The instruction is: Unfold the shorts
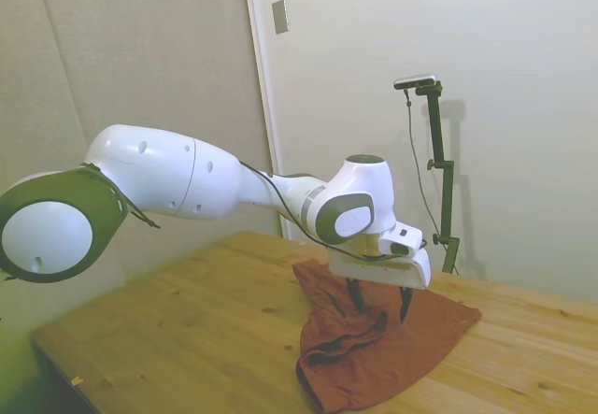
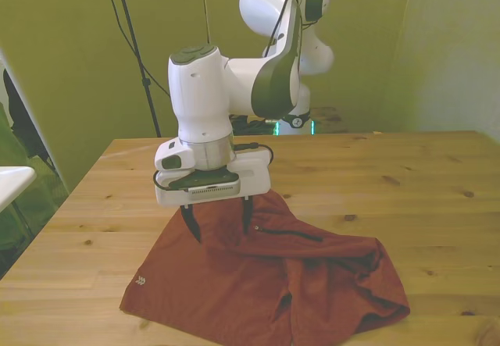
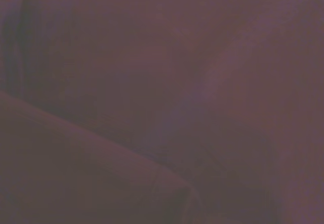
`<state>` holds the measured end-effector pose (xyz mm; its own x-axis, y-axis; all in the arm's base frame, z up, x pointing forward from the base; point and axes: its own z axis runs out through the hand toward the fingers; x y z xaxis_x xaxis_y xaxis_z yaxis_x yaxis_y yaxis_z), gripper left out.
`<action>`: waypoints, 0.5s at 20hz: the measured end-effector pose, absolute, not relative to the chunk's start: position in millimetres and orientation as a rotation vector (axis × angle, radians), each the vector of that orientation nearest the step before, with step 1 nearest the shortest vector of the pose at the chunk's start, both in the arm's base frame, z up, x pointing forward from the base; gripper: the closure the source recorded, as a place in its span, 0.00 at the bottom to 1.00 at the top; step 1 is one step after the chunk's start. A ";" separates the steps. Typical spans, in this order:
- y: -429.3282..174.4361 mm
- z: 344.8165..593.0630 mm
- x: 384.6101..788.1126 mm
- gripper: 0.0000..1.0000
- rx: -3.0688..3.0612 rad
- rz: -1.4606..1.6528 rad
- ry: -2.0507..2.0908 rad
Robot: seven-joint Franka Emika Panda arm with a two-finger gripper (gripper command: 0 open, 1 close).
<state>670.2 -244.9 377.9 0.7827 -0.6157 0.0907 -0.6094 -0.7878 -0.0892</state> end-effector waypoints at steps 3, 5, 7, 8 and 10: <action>-242.5 377.0 673.2 1.00 -2.912 -0.162 1.002; -241.3 375.7 675.1 1.00 -2.911 -0.148 1.007; -239.6 375.4 677.7 1.00 -2.910 -0.142 1.008; -238.8 374.7 678.5 1.00 -2.911 -0.134 1.008; -238.2 373.3 679.8 1.00 -2.911 -0.128 1.009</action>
<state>679.8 -238.2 373.3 0.7824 -0.6200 0.0591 -0.6152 -0.7841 -0.0821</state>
